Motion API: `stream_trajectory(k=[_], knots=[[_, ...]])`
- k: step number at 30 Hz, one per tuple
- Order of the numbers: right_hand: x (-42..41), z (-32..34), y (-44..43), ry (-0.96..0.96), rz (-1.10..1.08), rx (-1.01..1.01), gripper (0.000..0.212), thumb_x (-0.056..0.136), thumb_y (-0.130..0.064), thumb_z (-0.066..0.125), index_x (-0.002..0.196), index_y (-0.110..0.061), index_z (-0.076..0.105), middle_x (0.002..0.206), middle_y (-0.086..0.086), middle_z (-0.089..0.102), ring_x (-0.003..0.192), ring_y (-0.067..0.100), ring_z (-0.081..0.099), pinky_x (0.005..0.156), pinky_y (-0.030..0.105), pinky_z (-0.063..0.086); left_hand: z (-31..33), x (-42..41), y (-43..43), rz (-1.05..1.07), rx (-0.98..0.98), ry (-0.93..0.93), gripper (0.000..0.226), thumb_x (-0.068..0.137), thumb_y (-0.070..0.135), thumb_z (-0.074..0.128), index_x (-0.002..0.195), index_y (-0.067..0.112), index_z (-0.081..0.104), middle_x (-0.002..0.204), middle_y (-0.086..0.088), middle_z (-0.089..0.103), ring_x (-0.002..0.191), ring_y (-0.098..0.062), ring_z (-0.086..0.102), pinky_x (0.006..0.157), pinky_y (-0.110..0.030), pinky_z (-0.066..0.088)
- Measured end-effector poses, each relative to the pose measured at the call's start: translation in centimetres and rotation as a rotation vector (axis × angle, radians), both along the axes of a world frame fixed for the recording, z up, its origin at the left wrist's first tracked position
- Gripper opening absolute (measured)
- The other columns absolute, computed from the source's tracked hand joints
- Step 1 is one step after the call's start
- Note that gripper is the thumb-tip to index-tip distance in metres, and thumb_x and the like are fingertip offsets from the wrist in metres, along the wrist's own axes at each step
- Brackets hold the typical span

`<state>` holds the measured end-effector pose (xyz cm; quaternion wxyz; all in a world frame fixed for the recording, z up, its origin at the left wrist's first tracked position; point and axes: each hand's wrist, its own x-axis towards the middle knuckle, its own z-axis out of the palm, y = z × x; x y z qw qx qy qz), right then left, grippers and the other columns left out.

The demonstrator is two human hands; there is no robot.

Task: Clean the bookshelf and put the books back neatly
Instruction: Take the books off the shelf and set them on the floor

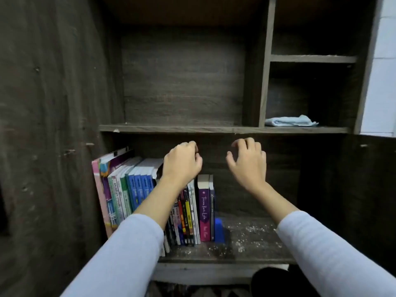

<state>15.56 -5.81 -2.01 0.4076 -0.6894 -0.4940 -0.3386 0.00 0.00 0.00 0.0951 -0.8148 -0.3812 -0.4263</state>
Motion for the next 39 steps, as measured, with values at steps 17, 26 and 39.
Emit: stream_trajectory(k=[17,26,39], knots=[[0.2,-14.5,5.0,0.515,0.310,-0.495,0.058,0.096,-0.028,0.042,0.148,-0.017,0.019,0.137,0.019,0.049,0.122,0.035,0.049,0.095,0.038,0.040,-11.3,5.1,5.4,0.015,-0.090,0.417,0.054,0.099,0.031,0.034,0.149,0.031,0.013,0.157,0.006,0.013,0.145,-0.019,0.009,0.116,-0.047,0.007],[0.4,-18.4,7.4,0.414,0.252,-0.407,0.050,0.100,-0.024,0.036,0.149,-0.020,0.025,0.128,0.017,0.057,0.105,0.041,0.058,0.085,0.043,0.043,-16.2,6.3,8.8,0.050,0.337,0.226,0.038,0.088,0.041,0.044,0.116,0.024,0.063,0.115,0.003,0.065,0.098,-0.023,0.060,0.093,-0.045,0.027],[-0.2,-19.9,8.2,0.524,0.223,-0.448,0.064,0.097,-0.016,0.040,0.152,-0.020,0.007,0.102,0.027,0.063,0.094,0.042,0.060,0.079,0.043,0.043,-16.9,7.5,9.2,0.196,0.339,0.176,0.051,0.070,0.054,0.061,0.107,0.019,0.061,0.102,-0.005,0.062,0.094,-0.026,0.054,0.094,-0.047,0.025]])
